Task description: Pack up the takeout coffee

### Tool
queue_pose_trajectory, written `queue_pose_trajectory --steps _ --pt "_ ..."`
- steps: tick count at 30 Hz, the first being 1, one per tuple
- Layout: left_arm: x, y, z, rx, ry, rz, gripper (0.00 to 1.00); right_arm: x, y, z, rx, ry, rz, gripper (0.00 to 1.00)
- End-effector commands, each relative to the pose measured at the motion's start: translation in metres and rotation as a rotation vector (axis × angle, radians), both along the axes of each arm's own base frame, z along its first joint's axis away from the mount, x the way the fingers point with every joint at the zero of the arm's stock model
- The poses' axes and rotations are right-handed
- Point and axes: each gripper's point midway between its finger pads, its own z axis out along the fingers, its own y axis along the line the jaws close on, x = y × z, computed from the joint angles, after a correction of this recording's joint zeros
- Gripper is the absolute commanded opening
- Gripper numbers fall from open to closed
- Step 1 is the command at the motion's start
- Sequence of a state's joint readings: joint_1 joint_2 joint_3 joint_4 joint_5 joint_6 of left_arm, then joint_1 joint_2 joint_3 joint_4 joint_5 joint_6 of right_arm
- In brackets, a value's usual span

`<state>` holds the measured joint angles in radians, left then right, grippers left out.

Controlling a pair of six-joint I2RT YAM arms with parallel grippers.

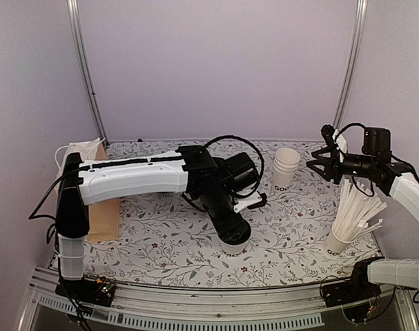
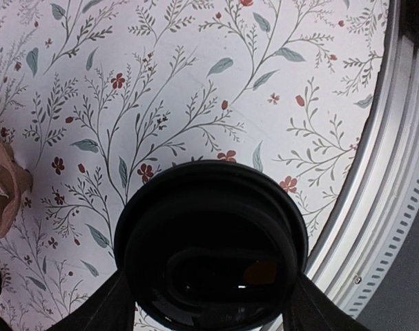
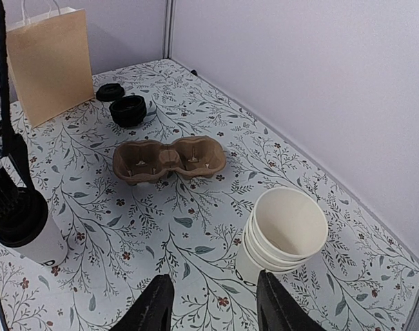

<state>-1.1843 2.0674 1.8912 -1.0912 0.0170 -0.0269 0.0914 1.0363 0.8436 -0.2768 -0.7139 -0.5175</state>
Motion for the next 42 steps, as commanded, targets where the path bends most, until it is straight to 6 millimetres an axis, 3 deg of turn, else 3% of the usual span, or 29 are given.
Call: queue_pose_trajectory --steps 1,4,9,12,16,21,26,29,35,42 --pt "-0.003 0.025 -0.038 0.098 0.038 -0.005 0.69 -0.002 0.001 0.000 -0.003 -0.002 0.008 0.44" --pt "0.006 0.026 -0.035 0.035 0.050 0.017 0.70 -0.007 0.005 0.022 0.025 -0.002 0.033 0.44" --pt "0.013 0.013 -0.011 -0.130 0.059 0.017 0.71 -0.025 0.021 0.059 0.035 0.005 0.148 0.43" --pt "0.010 0.006 -0.007 -0.180 0.076 0.007 0.71 -0.040 0.035 0.071 0.021 0.020 0.211 0.43" --pt "0.009 0.007 -0.020 -0.158 0.088 0.013 0.71 -0.071 0.064 0.072 -0.057 0.010 0.336 0.43" --pt "0.008 0.014 -0.037 -0.136 0.102 0.031 0.71 -0.118 0.099 0.029 -0.209 0.032 0.536 0.40" --pt "0.005 0.021 -0.051 -0.118 0.119 0.062 0.71 -0.159 0.122 -0.025 -0.374 0.064 0.684 0.32" --pt "0.005 0.025 -0.057 -0.118 0.116 0.084 0.71 -0.175 0.131 -0.047 -0.439 0.050 0.731 0.30" --pt "0.001 0.029 -0.064 -0.122 0.125 0.092 0.71 -0.178 0.150 -0.074 -0.542 -0.041 0.745 0.27" --pt "-0.002 0.030 -0.062 -0.132 0.129 0.090 0.71 -0.161 0.172 -0.106 -0.665 -0.189 0.663 0.26"
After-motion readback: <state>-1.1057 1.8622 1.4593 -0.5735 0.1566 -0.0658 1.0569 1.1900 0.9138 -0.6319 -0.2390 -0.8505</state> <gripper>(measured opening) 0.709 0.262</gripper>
